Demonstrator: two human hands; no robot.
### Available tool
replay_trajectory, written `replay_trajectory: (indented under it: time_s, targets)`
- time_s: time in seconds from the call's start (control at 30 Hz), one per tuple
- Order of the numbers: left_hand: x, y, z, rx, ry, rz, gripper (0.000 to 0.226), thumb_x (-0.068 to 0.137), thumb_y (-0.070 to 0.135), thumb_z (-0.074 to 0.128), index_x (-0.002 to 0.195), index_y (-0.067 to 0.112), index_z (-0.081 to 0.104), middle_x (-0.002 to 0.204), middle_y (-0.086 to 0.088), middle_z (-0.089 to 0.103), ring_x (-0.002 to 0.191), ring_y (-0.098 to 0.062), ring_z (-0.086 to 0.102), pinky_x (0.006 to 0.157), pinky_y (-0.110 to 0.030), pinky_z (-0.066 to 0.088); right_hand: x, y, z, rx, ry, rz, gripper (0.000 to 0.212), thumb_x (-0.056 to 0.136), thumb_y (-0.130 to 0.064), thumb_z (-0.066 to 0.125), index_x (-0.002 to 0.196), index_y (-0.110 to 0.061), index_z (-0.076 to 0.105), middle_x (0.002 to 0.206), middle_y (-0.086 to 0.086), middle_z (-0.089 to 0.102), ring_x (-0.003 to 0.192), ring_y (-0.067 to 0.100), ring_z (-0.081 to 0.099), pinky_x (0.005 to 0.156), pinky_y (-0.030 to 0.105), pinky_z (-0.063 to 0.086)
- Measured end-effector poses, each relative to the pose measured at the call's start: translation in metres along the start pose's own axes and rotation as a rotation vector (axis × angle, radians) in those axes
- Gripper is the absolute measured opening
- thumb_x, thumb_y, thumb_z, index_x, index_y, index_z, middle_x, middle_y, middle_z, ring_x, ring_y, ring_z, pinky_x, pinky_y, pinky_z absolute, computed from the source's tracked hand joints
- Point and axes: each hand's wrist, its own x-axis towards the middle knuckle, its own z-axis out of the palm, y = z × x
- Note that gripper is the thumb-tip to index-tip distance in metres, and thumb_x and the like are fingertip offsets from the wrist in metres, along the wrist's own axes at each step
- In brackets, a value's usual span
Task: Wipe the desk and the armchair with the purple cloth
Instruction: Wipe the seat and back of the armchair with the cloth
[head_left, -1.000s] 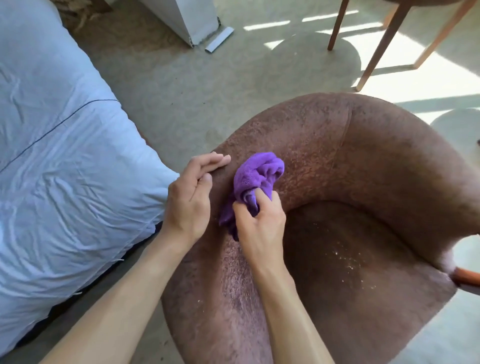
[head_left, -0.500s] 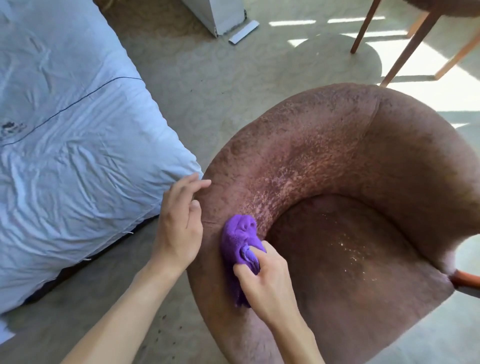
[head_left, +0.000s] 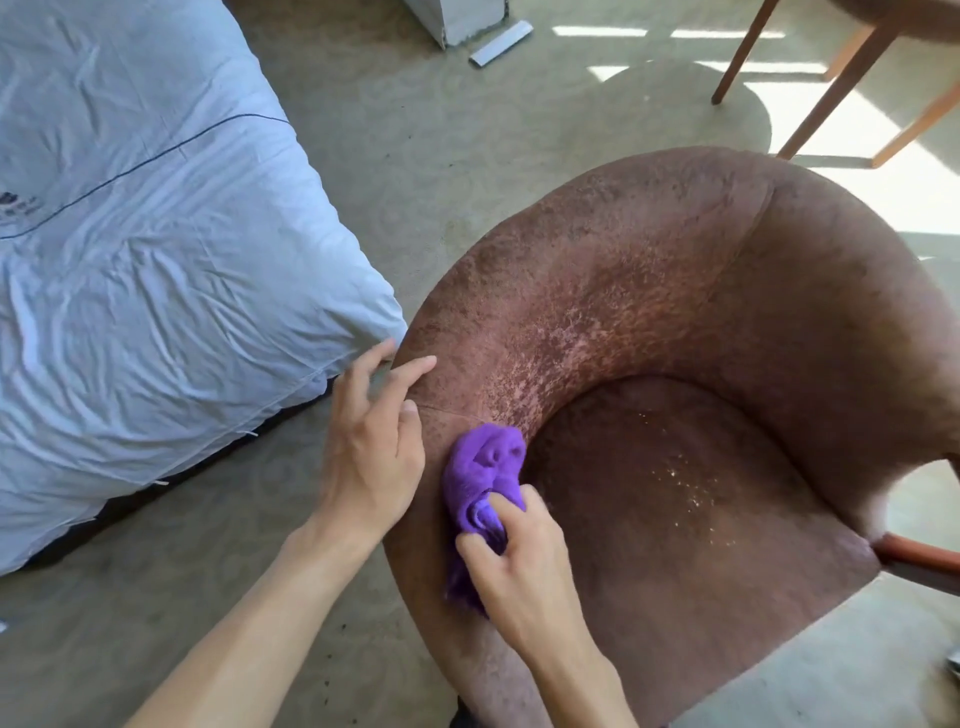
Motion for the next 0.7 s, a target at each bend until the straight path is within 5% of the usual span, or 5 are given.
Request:
replay_trajectory:
  time_s: [0.2,0.3,0.4,0.47,0.7]
  targets:
    - [0.004,0.023,0.017,0.295,-0.072,0.302,0.048,0.082,0.007,0.059,0.125,0.028,0.068,0.155,-0.010,0.039,0.148,-0.034,0.028,0.116,-0.056,0.026,0.008,0.022,-0.004,0.078,-0.023,0.165,0.017,0.072,-0.036,0.051,0.060,-0.029,0.042,0.071,-0.008,0.048,0.071,0.013,0.052,0.068,0.035,0.045]
    - [0.013,0.029,0.022,0.391,-0.123,0.334,0.038,0.085,0.016,0.064,0.119,0.032,0.071,0.158,-0.008,0.036,0.149,-0.036,0.025,0.120,-0.059,0.016,-0.004,0.045,-0.005,0.088,-0.111,0.301,0.019,0.070,-0.036,0.050,0.068,-0.017,0.046,0.068,-0.006,0.055,0.063,0.010,0.055,0.065,0.042,0.050]
    - [0.024,0.030,0.025,0.423,-0.117,0.331,0.030,0.085,0.018,0.068,0.112,0.031,0.072,0.154,-0.010,0.038,0.149,-0.037,0.024,0.119,-0.060,0.016,-0.013,0.072,-0.007,0.111,-0.089,0.482,0.022,0.071,-0.039,0.049,0.066,-0.018,0.051,0.068,0.000,0.062,0.064,0.021,0.064,0.066,0.039,0.053]
    - [0.025,0.034,0.032,0.441,-0.113,0.362,0.029,0.086,0.018,0.067,0.111,0.031,0.071,0.154,-0.012,0.037,0.150,-0.036,0.022,0.120,-0.059,0.016,-0.015,0.082,-0.004,0.174,-0.161,0.575,0.018,0.069,-0.038,0.051,0.061,-0.021,0.052,0.057,-0.005,0.060,0.058,0.015,0.058,0.065,0.036,0.051]
    - [0.032,0.046,0.064,0.574,-0.147,0.467,0.038,0.082,0.019,0.066,0.118,0.034,0.067,0.164,-0.013,0.023,0.153,-0.038,0.010,0.120,-0.065,0.007,0.032,0.107,-0.001,0.161,-0.243,0.614,0.030,0.072,-0.038,0.053,0.070,-0.008,0.055,0.063,0.000,0.066,0.064,0.022,0.063,0.063,0.034,0.051]
